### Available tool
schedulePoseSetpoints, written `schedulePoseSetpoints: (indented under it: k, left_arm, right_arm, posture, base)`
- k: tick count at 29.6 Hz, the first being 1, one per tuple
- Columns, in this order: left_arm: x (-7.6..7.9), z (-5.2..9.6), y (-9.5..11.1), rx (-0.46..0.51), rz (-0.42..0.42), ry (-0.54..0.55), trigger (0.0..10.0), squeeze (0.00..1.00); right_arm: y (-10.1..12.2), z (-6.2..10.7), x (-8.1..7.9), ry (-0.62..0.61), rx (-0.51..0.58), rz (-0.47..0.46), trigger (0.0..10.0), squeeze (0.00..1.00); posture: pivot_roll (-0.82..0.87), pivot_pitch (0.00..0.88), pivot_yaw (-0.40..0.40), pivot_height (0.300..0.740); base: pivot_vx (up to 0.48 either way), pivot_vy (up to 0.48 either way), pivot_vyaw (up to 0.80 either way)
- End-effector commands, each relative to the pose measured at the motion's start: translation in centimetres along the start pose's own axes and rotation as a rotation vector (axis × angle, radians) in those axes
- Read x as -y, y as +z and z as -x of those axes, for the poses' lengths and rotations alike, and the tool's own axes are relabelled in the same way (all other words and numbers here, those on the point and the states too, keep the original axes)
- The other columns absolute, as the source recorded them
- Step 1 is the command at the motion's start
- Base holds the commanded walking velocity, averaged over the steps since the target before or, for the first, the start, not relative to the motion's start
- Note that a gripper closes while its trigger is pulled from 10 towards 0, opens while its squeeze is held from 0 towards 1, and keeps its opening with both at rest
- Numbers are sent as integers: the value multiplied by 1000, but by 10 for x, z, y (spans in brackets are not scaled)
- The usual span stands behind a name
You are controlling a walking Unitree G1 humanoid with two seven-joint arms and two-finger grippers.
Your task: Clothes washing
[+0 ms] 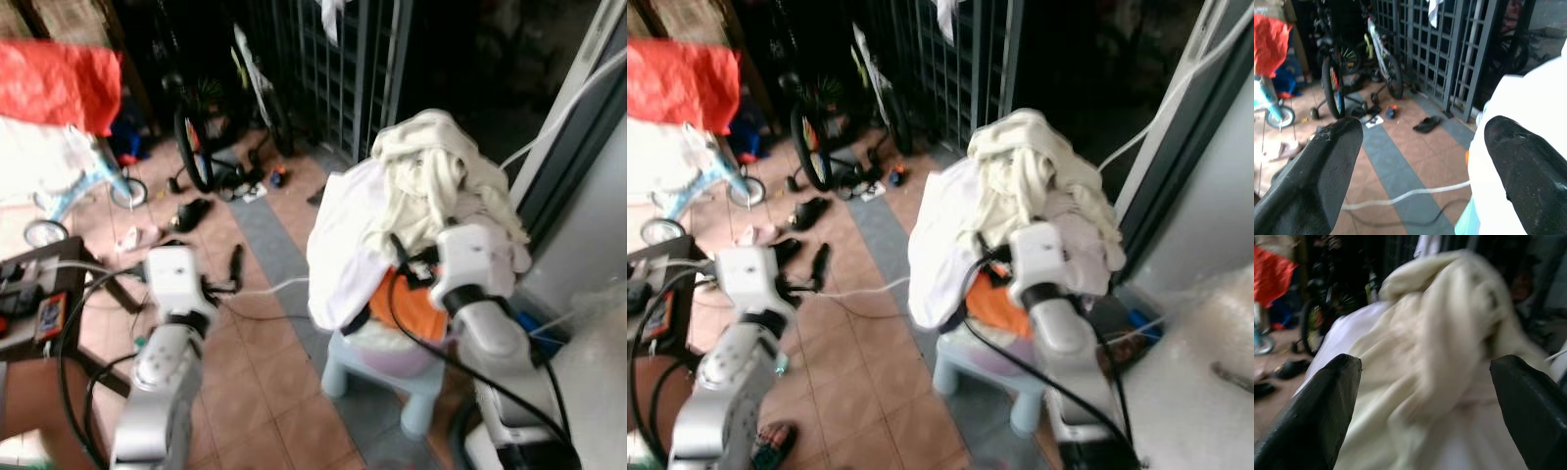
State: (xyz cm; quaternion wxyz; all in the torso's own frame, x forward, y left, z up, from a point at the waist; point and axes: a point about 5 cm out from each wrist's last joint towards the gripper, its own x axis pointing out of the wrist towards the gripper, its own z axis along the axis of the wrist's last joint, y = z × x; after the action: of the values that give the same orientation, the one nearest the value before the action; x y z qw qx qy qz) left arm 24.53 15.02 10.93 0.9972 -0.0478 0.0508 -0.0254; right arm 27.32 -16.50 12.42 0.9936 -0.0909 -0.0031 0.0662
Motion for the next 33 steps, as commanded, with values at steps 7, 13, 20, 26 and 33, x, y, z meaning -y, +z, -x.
schedulePoseSetpoints:
  k: [7, 13, 20, 26, 33]
  left_arm:
    - [-7, 1, 2, -4, -8, 29, 10000, 0]
    - [-5, 3, 0, -13, -37, 9, 10000, 0]
    - [-6, 5, 0, -22, -38, 16, 10000, 0]
    - [-5, 7, -3, -33, -34, 27, 10000, 0]
    - [-2, 7, -5, -46, -30, 20, 10000, 0]
  right_arm:
    - [9, -6, -11, 43, 37, -2, 10000, 0]
    - [8, -18, -10, 13, 2, 22, 10000, 0]
    - [15, -41, 6, -93, -33, 17, 0, 0]
    - [3, -38, 6, -90, -106, -93, 0, 0]
    - [-16, -29, -10, -23, -223, -146, 0, 0]
  posture:
    - [5, 11, 38, 740]
    - [9, 32, 40, 740]
    - [18, 38, 32, 740]
    - [19, 36, 26, 740]
    - [10, 33, 33, 740]
  base:
    - [225, 0, -121]
    - [0, 0, 0]
    - [0, 0, 0]
    - [0, 0, 0]
    - [0, 0, 0]
